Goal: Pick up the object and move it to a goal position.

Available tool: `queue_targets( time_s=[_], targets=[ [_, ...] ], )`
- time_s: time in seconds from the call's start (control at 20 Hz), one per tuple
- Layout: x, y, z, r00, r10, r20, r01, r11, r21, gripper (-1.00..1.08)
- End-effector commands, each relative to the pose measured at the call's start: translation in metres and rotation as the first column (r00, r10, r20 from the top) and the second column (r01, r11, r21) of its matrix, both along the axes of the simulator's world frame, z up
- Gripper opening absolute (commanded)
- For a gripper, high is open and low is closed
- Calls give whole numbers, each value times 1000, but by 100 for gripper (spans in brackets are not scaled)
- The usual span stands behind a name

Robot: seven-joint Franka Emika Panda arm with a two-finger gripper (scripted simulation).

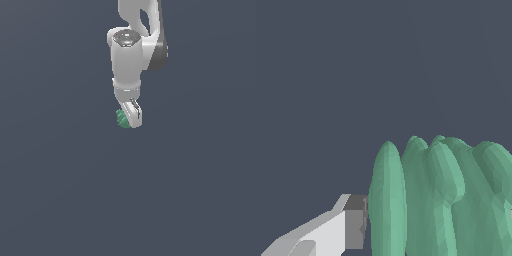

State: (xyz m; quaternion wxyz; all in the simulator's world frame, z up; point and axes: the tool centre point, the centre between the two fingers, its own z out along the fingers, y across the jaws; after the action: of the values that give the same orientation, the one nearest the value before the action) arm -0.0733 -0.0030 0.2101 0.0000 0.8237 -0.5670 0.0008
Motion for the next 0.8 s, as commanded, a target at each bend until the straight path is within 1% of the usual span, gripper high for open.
queue_targets(
  time_s=[0.0, 0.75],
  targets=[
    [3, -7, 26, 1000, 0, -1, 0, 1000, -1, -100],
    [29, -44, 173, 1000, 1, -1, -1, 1000, 0, -100]
  ],
)
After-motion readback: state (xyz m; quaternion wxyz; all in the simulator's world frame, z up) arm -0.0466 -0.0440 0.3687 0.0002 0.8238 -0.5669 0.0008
